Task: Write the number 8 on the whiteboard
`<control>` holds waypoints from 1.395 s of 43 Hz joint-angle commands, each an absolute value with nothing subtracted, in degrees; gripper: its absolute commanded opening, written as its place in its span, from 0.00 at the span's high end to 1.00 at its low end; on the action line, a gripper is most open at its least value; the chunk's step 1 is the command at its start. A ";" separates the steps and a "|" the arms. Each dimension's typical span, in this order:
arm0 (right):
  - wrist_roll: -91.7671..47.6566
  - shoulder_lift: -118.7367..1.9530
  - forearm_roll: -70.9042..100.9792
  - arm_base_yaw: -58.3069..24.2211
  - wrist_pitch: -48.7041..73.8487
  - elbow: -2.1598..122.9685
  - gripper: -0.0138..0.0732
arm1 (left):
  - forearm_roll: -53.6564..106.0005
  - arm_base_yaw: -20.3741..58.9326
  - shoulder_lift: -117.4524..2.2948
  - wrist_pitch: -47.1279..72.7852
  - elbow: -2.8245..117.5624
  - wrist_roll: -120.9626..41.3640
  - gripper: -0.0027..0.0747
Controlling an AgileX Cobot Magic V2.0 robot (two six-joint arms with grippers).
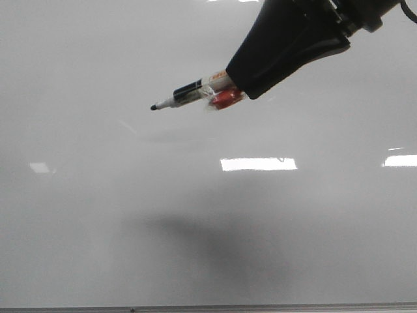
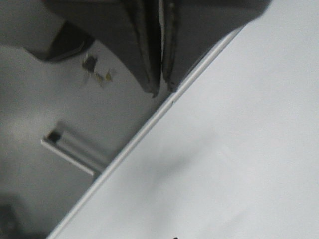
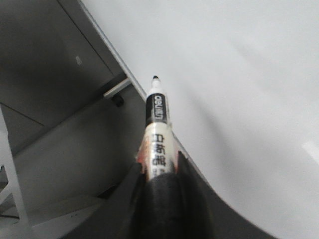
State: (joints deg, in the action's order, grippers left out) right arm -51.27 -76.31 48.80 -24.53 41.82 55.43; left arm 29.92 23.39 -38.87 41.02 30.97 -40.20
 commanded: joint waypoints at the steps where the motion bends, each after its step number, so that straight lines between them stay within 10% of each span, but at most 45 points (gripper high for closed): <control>1: -51.85 -74.96 53.44 -24.24 37.91 56.73 0.91 | 36.23 22.08 -31.64 33.35 28.25 -39.55 0.99; 34: -51.85 -95.67 58.32 -25.02 26.88 72.72 0.91 | 39.80 22.08 -14.93 27.30 22.94 -39.55 0.99; 60: -51.07 -93.79 54.12 -21.04 30.36 59.39 0.91 | 39.80 22.08 -14.93 27.30 22.94 -39.55 0.99</control>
